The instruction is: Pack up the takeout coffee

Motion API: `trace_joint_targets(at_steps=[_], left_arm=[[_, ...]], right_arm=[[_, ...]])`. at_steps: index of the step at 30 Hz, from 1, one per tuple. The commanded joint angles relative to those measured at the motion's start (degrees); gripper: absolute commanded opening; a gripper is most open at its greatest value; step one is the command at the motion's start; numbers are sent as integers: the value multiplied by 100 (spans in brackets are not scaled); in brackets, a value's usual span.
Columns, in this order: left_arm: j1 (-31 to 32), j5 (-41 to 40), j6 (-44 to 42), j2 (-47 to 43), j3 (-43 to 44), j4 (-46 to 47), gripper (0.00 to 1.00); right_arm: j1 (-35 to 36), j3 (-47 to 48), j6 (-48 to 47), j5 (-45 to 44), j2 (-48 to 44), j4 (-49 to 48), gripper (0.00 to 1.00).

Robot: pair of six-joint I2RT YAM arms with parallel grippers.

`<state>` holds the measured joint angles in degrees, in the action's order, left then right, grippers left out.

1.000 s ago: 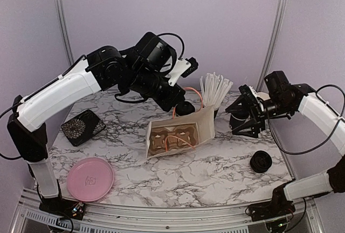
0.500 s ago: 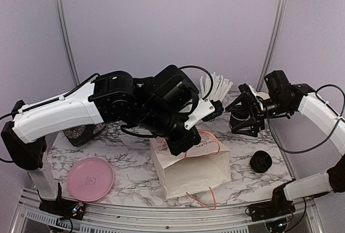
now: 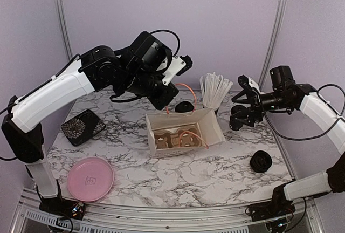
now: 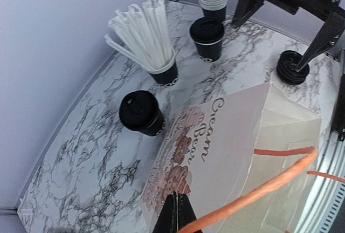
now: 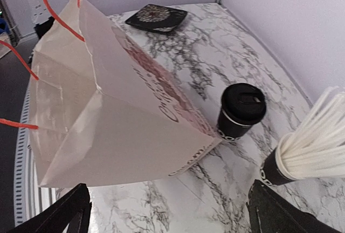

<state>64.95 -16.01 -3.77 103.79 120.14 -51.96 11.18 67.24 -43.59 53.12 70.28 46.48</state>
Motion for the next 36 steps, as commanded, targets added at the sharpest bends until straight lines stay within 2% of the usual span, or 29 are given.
trace_joint_targets(at_steps=[1, 4, 8, 13, 18, 23, 27, 31, 36], left_arm=[[-532, -207, -147, 88, 177, -174, 0], [-920, -37, -118, 153, 228, -171, 0], [-1314, 275, -157, 243, 280, -166, 0], [-1557, 373, -249, 555, 475, -165, 0], [-1736, 335, -288, 888, 880, -160, 3], [-1821, 330, -221, 978, 1094, -125, 33], [-1827, 253, -132, 881, 955, -46, 49], [-1834, 143, -94, 761, 728, 42, 55], [-1829, 162, -37, 641, 590, 105, 58]], right_arm=[[-383, 242, 988, -1516, 207, -1015, 99], [-475, 705, 945, -2177, 767, -763, 96], [-541, 1332, 765, -2603, 1441, -197, 90], [-580, 1988, 594, -3260, 2277, 270, 87], [-652, 2504, 515, -3489, 2915, 596, 86], [-675, 2940, 399, -3659, 3383, 977, 87], [-685, 3155, 342, -3715, 3649, 1208, 88], [-704, 3232, 337, -3771, 3795, 1284, 88], [-736, 3346, 333, -3855, 3978, 1387, 88]])
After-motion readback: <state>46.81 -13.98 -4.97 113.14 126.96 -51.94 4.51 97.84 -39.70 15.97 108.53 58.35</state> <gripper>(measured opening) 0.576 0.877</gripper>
